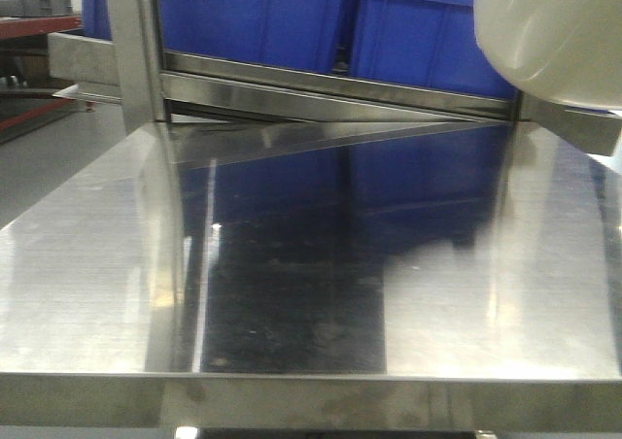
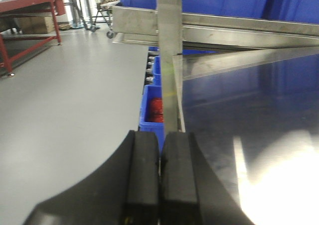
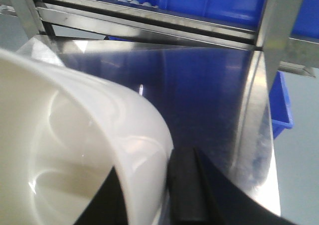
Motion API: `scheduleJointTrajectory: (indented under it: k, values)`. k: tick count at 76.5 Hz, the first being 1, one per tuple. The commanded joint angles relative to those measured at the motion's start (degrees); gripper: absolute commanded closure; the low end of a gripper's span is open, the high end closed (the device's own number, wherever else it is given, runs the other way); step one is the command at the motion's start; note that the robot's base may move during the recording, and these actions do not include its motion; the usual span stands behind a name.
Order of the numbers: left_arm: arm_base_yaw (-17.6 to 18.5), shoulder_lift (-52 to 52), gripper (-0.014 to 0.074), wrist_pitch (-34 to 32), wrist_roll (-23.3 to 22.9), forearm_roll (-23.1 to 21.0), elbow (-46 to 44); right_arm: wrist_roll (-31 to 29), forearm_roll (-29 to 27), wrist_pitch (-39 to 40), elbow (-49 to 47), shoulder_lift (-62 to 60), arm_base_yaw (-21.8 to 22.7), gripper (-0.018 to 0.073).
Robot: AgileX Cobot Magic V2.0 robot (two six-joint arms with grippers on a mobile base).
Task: Move white bin to right shelf second layer
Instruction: 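Hold the bin in the right gripper while the base backs away and turns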
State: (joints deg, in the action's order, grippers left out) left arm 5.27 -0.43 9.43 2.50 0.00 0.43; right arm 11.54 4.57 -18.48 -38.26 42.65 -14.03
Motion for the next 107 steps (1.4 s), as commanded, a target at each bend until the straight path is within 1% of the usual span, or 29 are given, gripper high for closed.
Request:
scheduleJointTrajectory:
  k: [1,107]
  values:
    - [0.33,-0.8,0.0512,-5.0,-0.3,0.0,2.11,-0.12,0.27,5.32,-1.91,-0.67,0.33,0.0503]
    - [0.33,-0.8,0.0512,-5.0,-0.3,0.0,2.11,-0.12,0.27,5.32,-1.91,-0.67,0.33,0.0503]
